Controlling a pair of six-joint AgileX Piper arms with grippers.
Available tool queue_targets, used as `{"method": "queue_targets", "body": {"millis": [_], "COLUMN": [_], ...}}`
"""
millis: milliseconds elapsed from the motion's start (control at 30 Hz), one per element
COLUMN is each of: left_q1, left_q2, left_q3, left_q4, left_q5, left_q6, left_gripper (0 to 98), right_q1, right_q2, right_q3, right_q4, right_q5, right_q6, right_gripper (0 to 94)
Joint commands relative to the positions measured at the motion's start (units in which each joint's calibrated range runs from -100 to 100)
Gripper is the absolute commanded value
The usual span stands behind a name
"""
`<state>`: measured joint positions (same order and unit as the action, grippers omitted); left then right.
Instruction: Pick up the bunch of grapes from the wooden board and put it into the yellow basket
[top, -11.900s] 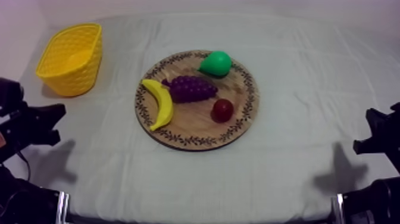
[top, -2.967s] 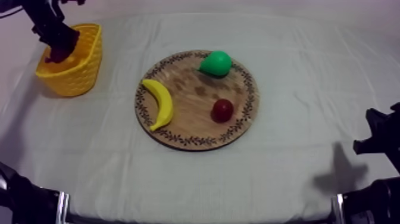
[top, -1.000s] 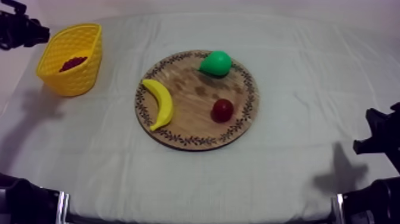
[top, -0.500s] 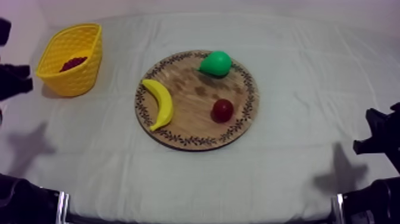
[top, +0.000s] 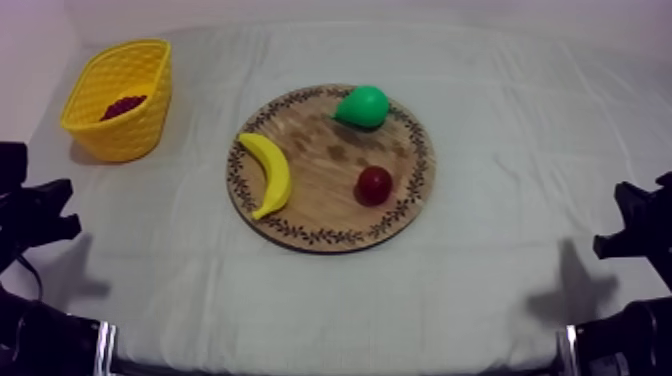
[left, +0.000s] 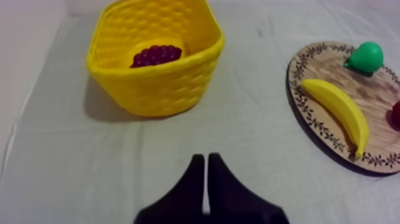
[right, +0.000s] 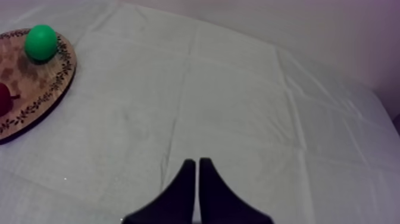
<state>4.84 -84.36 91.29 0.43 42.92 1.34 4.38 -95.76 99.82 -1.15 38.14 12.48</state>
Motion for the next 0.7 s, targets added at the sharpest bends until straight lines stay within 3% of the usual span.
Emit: {"method": "queue_targets", "body": {"millis": [0, 167, 400, 667], "left_q1": [0.4, 1.2, 1.4, 1.0], "left_q2": [-3.4, -8.0, -14.4, -15.6], "left_q3": [2.6, 5.2, 6.7, 7.3], "left_q4": [0.0, -1.71, -2.27, -2.35], "left_q5": [-1.7, -4.0, -5.3, -6.1], "left_q6": [-0.1, 2.4, 7.5, 8.7], "left_gripper": [0.1, 0.1, 0.1, 0.1], "right_q1": [0.0, 0.0, 0.0, 0.0], "right_q2": [0.0, 0.0, 0.0, 0.0], "right_q3": [0.0, 0.0, 0.0, 0.0], "right_q4": [0.0, 0.0, 0.0, 0.0], "right_q5": [0.0, 0.0, 0.0, 0.0], "right_q6": [0.0, 0.0, 0.0, 0.0], "right_gripper": [0.3, 0.3, 0.3, 0.3]}}
